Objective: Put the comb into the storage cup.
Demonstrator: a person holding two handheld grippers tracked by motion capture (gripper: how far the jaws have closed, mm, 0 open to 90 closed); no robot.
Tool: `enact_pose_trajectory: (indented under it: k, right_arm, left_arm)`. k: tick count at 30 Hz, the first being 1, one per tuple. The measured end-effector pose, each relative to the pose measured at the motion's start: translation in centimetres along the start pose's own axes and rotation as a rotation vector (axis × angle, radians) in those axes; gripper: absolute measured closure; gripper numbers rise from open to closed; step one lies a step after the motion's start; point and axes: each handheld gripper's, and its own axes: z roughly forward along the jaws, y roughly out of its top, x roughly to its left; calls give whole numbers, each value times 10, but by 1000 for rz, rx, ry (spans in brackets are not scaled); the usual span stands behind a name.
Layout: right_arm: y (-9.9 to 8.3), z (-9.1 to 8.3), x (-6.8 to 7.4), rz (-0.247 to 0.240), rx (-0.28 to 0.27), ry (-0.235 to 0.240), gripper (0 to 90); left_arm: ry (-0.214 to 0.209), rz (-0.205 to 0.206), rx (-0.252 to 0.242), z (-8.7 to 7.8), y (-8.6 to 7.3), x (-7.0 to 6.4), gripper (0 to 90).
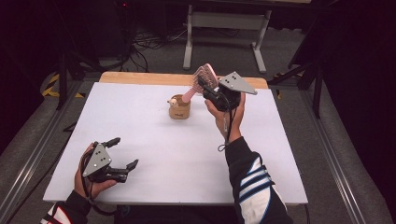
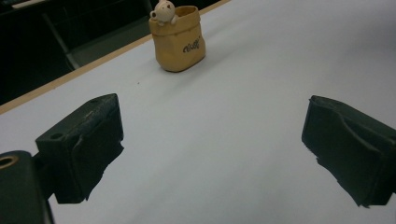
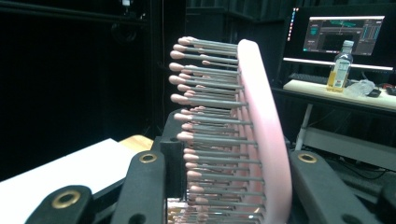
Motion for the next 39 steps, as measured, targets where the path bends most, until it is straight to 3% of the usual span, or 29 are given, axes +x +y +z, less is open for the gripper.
enact_pose_trajectory:
  k: [14,39]
  right_arm:
    - [-8,19,8,-26,42,-13,634]
    - [-37,45,22,12,140,-12,632]
  left_arm:
    - [2,11,5,0,0,-2,68]
    - [1,-12,8,1,-1,-1,72]
